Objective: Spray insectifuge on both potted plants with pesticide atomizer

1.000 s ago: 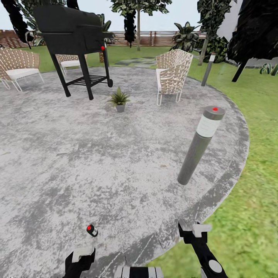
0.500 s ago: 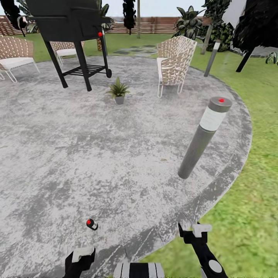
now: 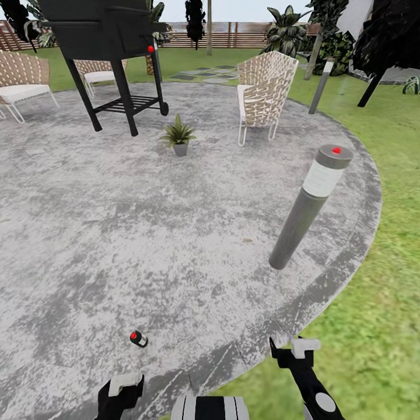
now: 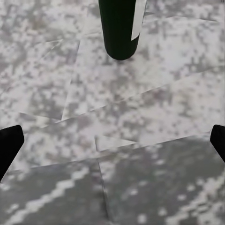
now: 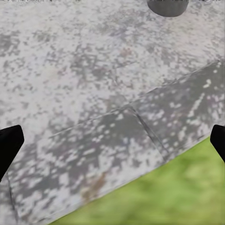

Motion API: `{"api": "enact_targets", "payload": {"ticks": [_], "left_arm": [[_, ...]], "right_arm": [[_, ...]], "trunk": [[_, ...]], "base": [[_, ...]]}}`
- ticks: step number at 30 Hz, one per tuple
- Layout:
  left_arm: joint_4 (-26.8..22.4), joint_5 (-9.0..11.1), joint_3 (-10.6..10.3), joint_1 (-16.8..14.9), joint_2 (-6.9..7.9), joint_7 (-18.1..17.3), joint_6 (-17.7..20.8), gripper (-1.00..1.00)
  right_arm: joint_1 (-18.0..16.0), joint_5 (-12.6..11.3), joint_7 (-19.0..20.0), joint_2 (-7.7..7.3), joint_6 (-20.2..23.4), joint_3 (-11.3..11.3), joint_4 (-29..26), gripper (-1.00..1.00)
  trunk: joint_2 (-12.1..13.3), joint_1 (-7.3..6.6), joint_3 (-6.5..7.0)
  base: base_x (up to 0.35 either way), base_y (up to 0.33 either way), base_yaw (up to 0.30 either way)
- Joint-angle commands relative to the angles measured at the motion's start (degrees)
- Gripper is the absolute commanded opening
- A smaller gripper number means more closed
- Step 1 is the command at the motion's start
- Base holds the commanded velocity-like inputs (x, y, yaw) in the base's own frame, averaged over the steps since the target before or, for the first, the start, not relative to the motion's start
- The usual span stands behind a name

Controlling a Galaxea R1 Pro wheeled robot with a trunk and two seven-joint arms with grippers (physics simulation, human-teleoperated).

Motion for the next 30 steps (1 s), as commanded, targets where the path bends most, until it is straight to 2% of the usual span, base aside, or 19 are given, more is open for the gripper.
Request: {"api": "enact_targets", "payload": {"ticks": [1, 6, 16, 23, 30], "left_arm": [[0.1, -0.4, 0.3, 0.0, -0.04, 0.0, -0.2, 1.0], [0.1, -0.3, 0.3, 0.0, -0.04, 0.0, -0.2, 1.0], [0.1, -0.3, 0.3, 0.0, -0.03, 0.0, -0.2, 1.0], [0.1, -0.4, 0.3, -0.1, 0.0, 0.0, -0.2, 1.0], [0.1, -0.3, 0.3, -0.1, 0.02, 0.0, -0.2, 1.0]], "right_arm": [[0.0, 0.0, 0.0, -0.02, -0.2, 0.0, 0.0, 1.0], [0.0, 0.0, 0.0, -0.02, -0.2, 0.0, 0.0, 1.0], [0.0, 0.0, 0.0, -0.02, -0.2, 0.1, 0.0, 1.0], [0.0, 0.0, 0.0, -0.02, -0.2, 0.1, 0.0, 1.0], [0.0, 0.0, 0.0, -0.02, -0.1, 0.1, 0.0, 1.0]], "trunk": [[0.0, 0.0, -0.03], [0.0, 0.0, -0.03], [0.0, 0.0, -0.03], [0.0, 0.0, -0.03], [0.0, 0.0, -0.03]], "base": [[0.184, 0.0, 0.0], [0.19, 0.0, 0.0], [0.034, 0.0, 0.0], [0.166, 0.0, 0.0], [0.045, 0.0, 0.0]]}}
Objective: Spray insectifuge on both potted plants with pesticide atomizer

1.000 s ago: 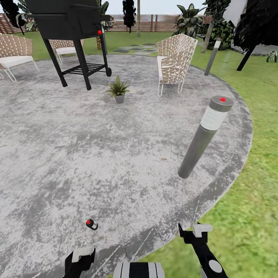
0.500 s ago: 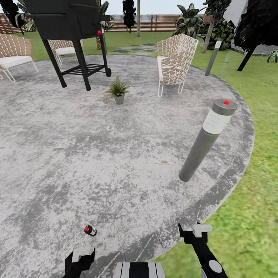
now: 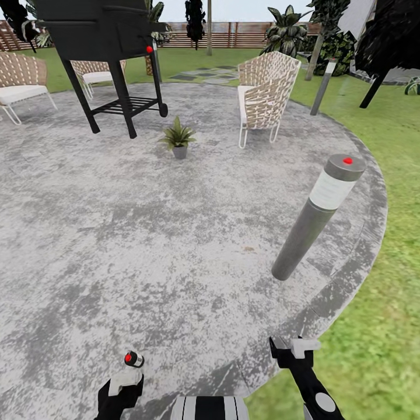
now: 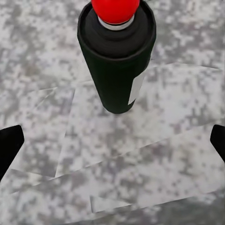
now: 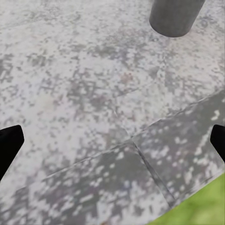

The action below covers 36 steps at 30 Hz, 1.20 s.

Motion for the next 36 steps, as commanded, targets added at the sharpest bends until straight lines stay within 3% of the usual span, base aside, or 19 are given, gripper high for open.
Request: {"api": "enact_targets", "payload": {"ticks": [1, 36], "left_arm": [[0.1, -0.4, 0.3, 0.0, -0.03, 0.0, -0.2, 1.0], [0.1, -0.3, 0.6, 0.0, -0.02, 0.0, -0.2, 1.0]], "right_arm": [[0.0, 0.0, 0.0, -0.02, -0.2, 0.1, 0.0, 1.0], [0.0, 0.0, 0.0, -0.02, 0.0, 0.1, -1.6, 1.0]], "trunk": [[0.0, -0.01, -0.03], [0.0, -0.01, -0.03]], "base": [[0.008, 0.0, 0.0], [0.049, 0.0, 0.0]]}}
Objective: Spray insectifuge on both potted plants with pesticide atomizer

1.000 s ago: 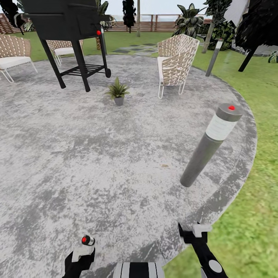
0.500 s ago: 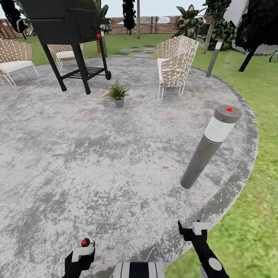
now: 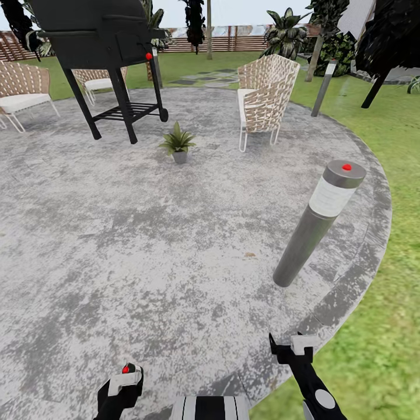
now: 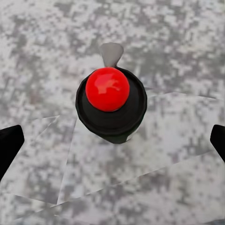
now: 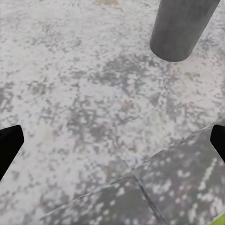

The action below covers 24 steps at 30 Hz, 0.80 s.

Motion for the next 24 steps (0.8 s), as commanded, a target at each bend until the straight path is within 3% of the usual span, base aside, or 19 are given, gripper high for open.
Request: {"api": "enact_targets", "payload": {"ticks": [1, 21, 24], "left_arm": [[0.1, -0.4, 0.3, 0.0, -0.03, 0.0, -0.2, 1.0], [0.1, -0.4, 0.4, 0.0, -0.03, 0.0, -0.2, 1.0], [0.1, -0.4, 0.4, 0.0, -0.01, 0.0, -0.2, 1.0]], "right_arm": [[0.0, 0.0, 0.0, -0.03, -0.2, 0.1, 0.0, 1.0], [0.0, 0.0, 0.0, -0.03, -0.2, 0.1, 0.0, 1.0], [0.0, 0.0, 0.0, -0.03, -0.2, 0.1, 0.1, 1.0]], "trunk": [[0.0, -0.01, -0.03], [0.0, -0.01, -0.06], [-0.1, 0.07, -0.89]], "base": [[0.0, 0.0, 0.0], [0.035, 0.0, 0.0], [0.0, 0.0, 0.0]]}}
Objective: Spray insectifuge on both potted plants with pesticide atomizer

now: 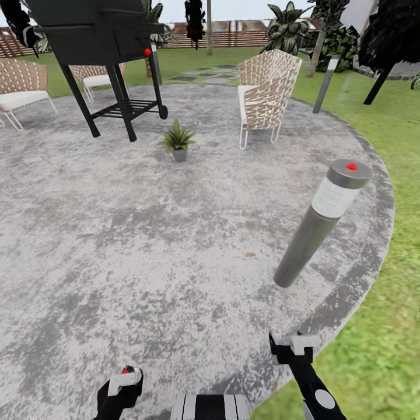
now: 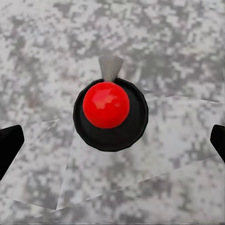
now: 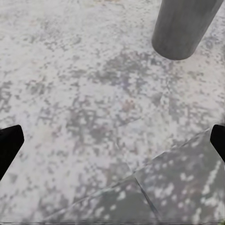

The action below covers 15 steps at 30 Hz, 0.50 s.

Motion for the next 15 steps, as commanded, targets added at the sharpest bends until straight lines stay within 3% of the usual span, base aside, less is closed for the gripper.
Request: {"api": "enact_targets", "payload": {"ticks": [1, 8, 15], "left_arm": [[0.0, -0.4, 0.3, 0.0, 0.0, 0.0, -0.2, 1.0], [0.0, -0.4, 0.3, 0.0, -0.01, 0.0, -0.2, 1.0], [0.0, -0.3, 0.4, 0.0, 0.0, 0.0, -0.2, 1.0]], "right_arm": [[0.0, 0.0, 0.0, -0.03, -0.1, 0.1, 0.0, 1.0], [0.0, 0.0, 0.0, -0.02, -0.2, 0.1, 0.1, 1.0], [0.0, 0.0, 0.0, 0.01, -0.2, 0.1, 0.1, 1.0]], "trunk": [[0.0, 0.01, -0.34], [-0.1, 0.19, -2.49], [-0.1, 0.19, -2.78]], "base": [[0.0, 0.0, 0.0], [0.0, 0.0, 0.0], [0.0, 0.0, 0.0]]}}
